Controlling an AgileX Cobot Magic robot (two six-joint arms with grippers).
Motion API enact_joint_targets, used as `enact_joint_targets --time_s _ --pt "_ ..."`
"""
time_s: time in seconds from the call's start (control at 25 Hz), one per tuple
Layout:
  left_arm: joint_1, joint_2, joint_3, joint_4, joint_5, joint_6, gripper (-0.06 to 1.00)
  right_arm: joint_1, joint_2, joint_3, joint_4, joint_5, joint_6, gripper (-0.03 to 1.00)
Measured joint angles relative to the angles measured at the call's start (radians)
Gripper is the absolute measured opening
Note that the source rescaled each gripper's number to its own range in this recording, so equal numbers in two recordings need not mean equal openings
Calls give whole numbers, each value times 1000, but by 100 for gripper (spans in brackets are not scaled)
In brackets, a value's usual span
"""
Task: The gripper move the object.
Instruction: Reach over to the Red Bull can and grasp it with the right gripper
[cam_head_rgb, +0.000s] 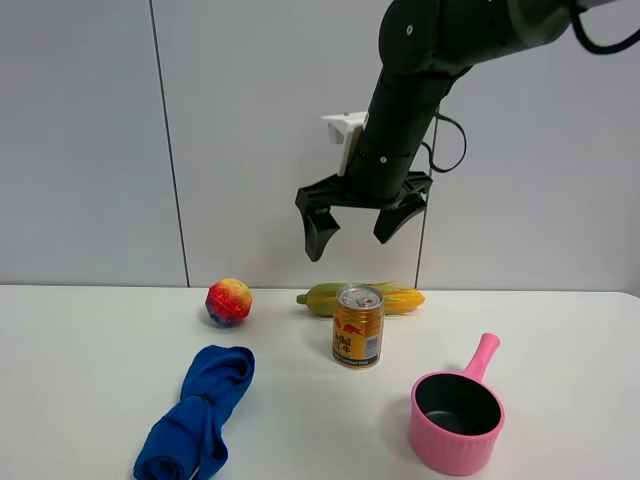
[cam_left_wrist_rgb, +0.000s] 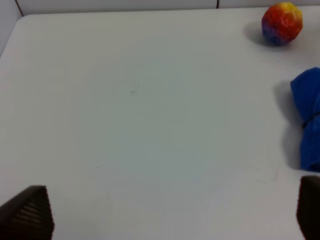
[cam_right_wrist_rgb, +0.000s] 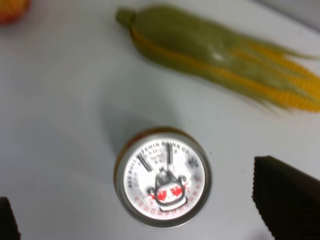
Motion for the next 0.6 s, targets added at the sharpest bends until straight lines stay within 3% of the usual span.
enact_joint_targets --time_s 0.6 --pt "0 0 0 0 0 0 100 2 101 -3 -61 1 93 100"
